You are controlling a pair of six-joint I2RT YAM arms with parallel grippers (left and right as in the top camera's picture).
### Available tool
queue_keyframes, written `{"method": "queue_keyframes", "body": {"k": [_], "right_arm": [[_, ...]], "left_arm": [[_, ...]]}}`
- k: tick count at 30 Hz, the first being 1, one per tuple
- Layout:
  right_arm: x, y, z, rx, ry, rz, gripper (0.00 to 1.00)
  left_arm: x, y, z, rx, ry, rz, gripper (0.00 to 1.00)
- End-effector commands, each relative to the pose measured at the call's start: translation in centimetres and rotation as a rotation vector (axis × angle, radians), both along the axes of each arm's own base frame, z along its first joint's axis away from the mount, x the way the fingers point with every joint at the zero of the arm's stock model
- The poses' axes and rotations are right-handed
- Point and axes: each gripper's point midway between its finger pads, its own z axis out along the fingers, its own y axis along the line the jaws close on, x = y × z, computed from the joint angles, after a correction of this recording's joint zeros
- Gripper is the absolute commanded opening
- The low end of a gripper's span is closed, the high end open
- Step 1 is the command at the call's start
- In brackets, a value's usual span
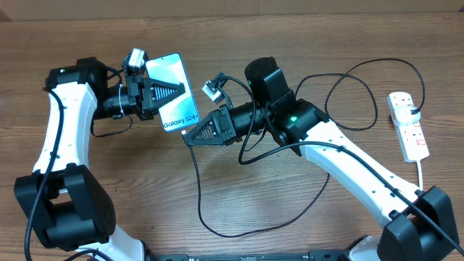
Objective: Plug charger to phone and switch on socket
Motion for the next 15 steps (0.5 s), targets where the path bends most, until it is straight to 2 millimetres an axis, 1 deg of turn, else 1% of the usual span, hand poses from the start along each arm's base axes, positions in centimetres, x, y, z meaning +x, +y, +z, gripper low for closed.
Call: {"method": "queue_keyframes", "body": {"k": [1, 6, 15], "right_arm": [[0.1, 0.2, 0.5, 0.002, -0.031, -0.011, 0.04], [1.1, 0.3, -0.1, -0.03, -0.045, -0.068, 0.04], [1.3, 0.4, 0.0, -0.028, -0.054, -0.079, 0.04]], "left_arm": [[-0.1, -0.2, 1.4, -0.047, 0.0, 0.001, 0.04], [-0.2, -0.3, 1.4, -0.049, 0.01, 0.001, 0.04], [-0.1, -0.3, 1.3, -0.046, 0.007, 0.001, 0.04]]}}
